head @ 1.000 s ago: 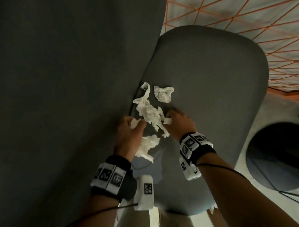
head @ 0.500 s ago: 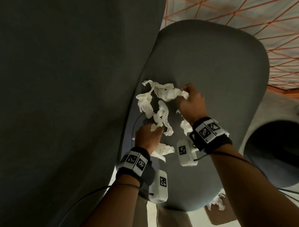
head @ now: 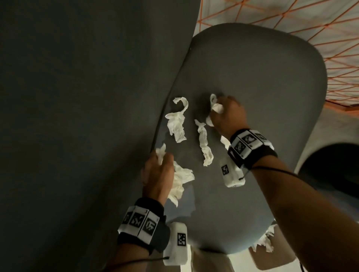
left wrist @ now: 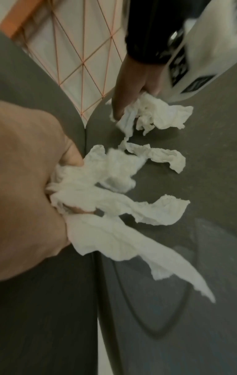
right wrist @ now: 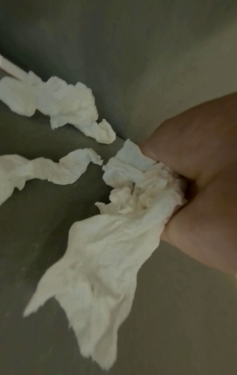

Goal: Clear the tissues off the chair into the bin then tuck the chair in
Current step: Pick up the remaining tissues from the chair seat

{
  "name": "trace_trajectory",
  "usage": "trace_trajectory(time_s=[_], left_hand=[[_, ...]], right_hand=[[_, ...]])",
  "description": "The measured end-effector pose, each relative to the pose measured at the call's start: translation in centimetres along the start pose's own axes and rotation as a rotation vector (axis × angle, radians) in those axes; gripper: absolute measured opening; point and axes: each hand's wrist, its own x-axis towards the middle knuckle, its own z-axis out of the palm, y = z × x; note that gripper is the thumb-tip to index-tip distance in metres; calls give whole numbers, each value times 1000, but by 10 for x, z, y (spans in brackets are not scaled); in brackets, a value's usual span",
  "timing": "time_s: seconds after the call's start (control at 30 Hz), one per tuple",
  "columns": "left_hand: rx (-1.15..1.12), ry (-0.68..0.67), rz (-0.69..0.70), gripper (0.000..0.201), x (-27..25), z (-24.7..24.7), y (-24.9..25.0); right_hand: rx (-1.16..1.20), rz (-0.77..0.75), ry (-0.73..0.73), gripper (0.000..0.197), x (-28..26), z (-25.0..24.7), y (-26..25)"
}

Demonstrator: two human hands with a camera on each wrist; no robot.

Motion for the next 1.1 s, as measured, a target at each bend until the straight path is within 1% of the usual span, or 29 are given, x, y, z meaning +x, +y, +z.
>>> trace_trajectory(time_s=[0.03, 0.1, 0.13, 0.2, 0.27, 0.33, 0.4, 0.43, 0.5, 0.57, 0.63, 0.7, 0.77, 0.83, 0.9, 1.0, 1.03, 1.1], left_hand=[[16, 7, 36, 13, 4, 1, 6], [96, 19, 89, 23, 16, 5, 18], [139, 26, 121, 27, 22, 8, 24], [212, 29, 183, 36, 34, 15, 38], [266, 30, 192, 45, 48, 22, 45], [350, 19, 160, 43, 63, 26, 47], [423, -10, 131, 36, 73, 28, 45], [409, -15, 127, 34, 73, 26, 46], [346, -3, 161, 30, 63, 18, 48], [247, 24, 196, 22, 46, 7, 49], [71, 40, 149, 21, 24, -5, 47], [-30, 43, 98, 20, 5, -16, 41], [-58, 4, 91, 14, -7, -23, 33], [-84, -48, 87, 10, -15, -26, 25], [-88, -81, 89, 8, -18, -27, 17], [-101, -180, 83, 22, -24, -24, 16], [-114, -218, 78, 26, -27, -22, 18], [-123, -306, 71, 36, -38, -20, 24]], right_hand=[[38, 11, 36, 21, -9, -4, 3], [108, 45, 85, 17, -31, -11, 8], [116, 62, 89, 18, -42, -13, 10], [99, 84, 54, 28, -66, -13, 14], [130, 99, 3, 35, -86, -4, 17], [169, 116, -59, 33, -98, 13, 17], [124, 126, -125, 36, -100, 32, 19], [78, 133, -144, 37, -99, 41, 22], [-4, 145, -130, 39, -93, 53, 24], [-77, 153, -99, 33, -86, 59, 27], [-99, 157, -105, 26, -85, 60, 28], [-8, 168, -90, 23, -91, 55, 31], [109, 185, -44, 18, -101, 48, 36], [199, 250, 16, 15, -111, 39, 43], [313, 330, 90, 25, -124, 29, 50], [559, 380, 242, 30, -148, 17, 53], [606, 389, 314, 30, -155, 14, 54], [702, 447, 431, 23, -173, 12, 51]])
